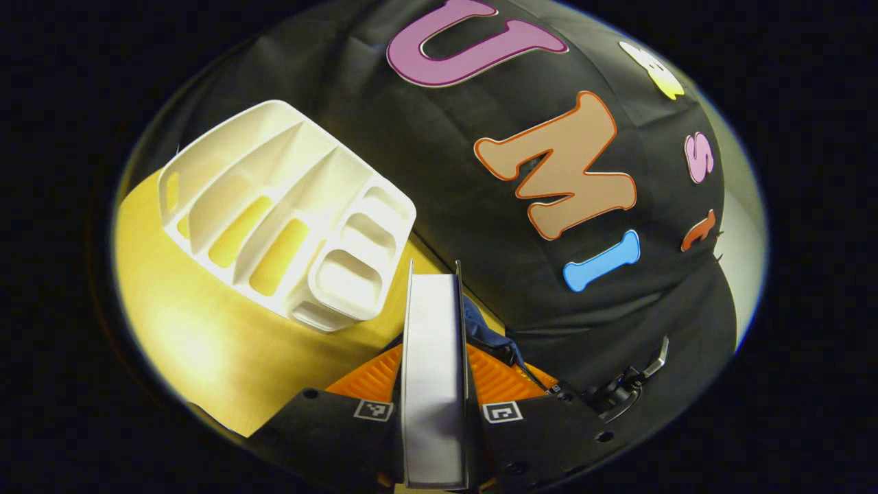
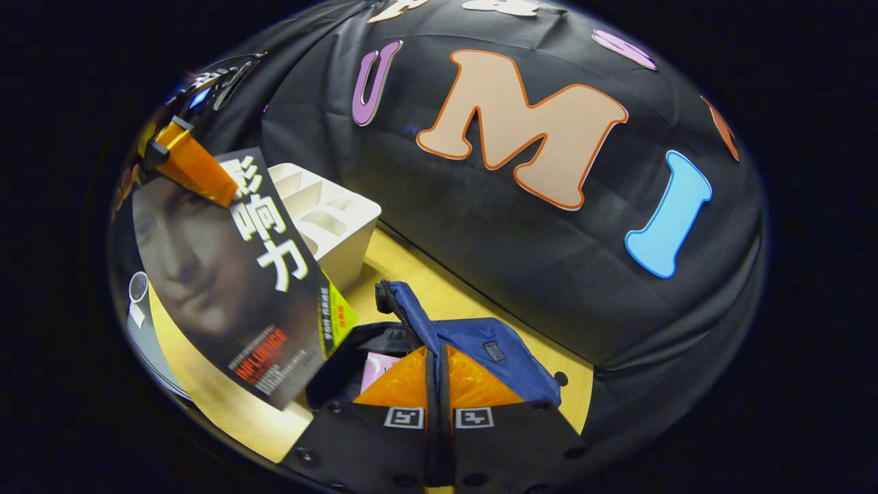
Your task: Open the schoolbag, grab two books from the bookshelf and put them into the schoolbag.
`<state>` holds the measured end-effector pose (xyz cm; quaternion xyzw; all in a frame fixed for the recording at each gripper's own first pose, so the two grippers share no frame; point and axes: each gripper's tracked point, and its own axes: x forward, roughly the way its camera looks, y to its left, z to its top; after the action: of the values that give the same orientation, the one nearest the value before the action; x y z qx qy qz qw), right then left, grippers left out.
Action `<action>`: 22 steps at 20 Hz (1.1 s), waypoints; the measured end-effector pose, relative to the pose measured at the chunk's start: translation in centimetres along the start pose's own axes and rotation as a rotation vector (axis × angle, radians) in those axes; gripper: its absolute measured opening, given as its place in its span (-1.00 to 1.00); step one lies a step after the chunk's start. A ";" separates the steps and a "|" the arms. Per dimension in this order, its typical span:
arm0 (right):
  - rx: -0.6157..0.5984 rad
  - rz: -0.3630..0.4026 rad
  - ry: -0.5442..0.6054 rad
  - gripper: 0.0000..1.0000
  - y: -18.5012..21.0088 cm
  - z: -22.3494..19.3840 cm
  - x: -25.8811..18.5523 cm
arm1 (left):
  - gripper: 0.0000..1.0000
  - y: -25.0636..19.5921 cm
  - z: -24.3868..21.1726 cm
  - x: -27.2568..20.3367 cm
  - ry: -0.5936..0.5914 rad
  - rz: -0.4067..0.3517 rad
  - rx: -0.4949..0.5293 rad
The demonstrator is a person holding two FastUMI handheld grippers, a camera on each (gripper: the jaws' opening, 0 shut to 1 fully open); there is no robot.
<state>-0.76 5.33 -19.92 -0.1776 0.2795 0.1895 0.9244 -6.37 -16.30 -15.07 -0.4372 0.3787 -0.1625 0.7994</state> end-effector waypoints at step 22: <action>0.022 0.064 -0.009 -0.94 1.8 -0.8 -0.9 | -0.33 -0.2 -9.8 15.3 -0.158 -0.070 -0.246</action>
<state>-2.62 6.32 -20.42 -0.1575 0.2829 0.2166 0.9210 -3.60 -31.16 -25.22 -0.5561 0.3162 -0.1080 0.7610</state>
